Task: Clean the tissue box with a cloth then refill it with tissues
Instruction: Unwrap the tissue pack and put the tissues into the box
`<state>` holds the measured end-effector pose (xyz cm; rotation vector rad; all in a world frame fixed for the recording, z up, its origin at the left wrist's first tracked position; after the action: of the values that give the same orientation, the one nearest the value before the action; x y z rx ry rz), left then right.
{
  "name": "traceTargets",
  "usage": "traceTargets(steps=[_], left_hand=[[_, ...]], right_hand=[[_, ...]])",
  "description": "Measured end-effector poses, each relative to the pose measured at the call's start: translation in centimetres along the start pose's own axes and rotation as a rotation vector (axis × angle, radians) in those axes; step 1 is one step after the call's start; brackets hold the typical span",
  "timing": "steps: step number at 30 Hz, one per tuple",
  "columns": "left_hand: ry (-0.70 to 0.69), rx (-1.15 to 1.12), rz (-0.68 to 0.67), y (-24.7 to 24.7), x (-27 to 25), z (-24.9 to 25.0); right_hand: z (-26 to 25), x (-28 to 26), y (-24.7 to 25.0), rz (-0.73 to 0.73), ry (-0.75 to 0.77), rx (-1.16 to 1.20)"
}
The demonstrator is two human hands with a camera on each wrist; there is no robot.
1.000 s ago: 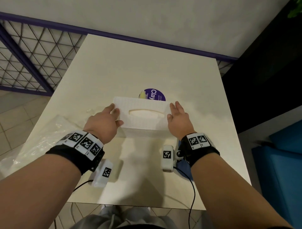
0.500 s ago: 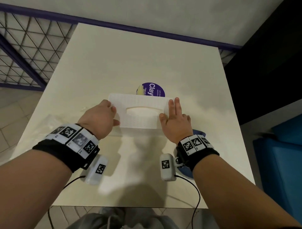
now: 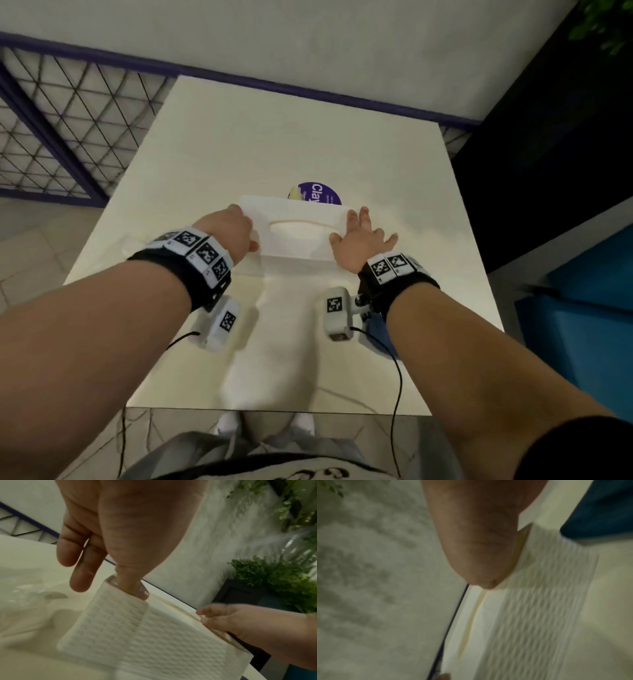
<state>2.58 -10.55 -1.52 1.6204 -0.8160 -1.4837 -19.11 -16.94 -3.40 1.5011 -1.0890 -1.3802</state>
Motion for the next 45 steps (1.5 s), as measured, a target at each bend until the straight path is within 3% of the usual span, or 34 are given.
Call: traceTargets(steps=[2, 4, 7, 12, 22, 26, 34, 37, 40, 45], left_hand=[[-0.006, -0.001, 0.009, -0.2, 0.0, -0.2], [-0.003, -0.007, 0.015, -0.4, -0.1, -0.5], [-0.024, -0.002, 0.019, -0.6, 0.0, -0.6], [-0.040, -0.019, -0.002, -1.1, 0.1, -0.7], [-0.051, -0.074, 0.023, -1.1, 0.0, -0.8], [-0.046, -0.096, 0.028, -1.2, 0.0, -0.8], [-0.068, -0.023, 0.008, -1.2, -0.7, -0.4], [-0.059, -0.050, 0.057, -1.3, -1.2, -0.2], [-0.038, -0.112, 0.054, -2.3, -0.6, -0.6], [-0.082, 0.019, 0.022, -2.0, 1.2, -0.3]], right_hand=[[-1.7, -0.7, 1.1, 0.090, 0.076, 0.067], [-3.3, -1.4, 0.3, 0.036, 0.125, 0.123], [-4.3, -2.1, -2.1, -0.034, 0.035, 0.064], [-5.2, -1.5, -2.0, -0.142, -0.069, 0.153], [-5.1, -1.3, -2.1, -0.072, -0.056, 0.153], [-4.8, -1.8, -1.4, -0.073, -0.020, 0.240], [-4.6, -0.7, 1.2, -0.117, -0.114, 0.582], [-3.3, -0.2, 1.5, -0.035, -0.097, 0.664], [-0.4, -0.7, 0.8, 0.015, -0.075, 0.498], [1.1, 0.0, -2.4, -0.078, -0.040, 0.199]])
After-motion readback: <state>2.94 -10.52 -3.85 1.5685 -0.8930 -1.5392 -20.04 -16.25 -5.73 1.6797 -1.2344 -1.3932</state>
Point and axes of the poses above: each hand's wrist, its own x-axis towards the middle knuckle, its own y-axis out of the back of the hand, z = x × y, the point moved 7 cm from there along x, towards the middle knuckle, and after that the axes turned 3 degrees about -y, right-handed, at the moved point
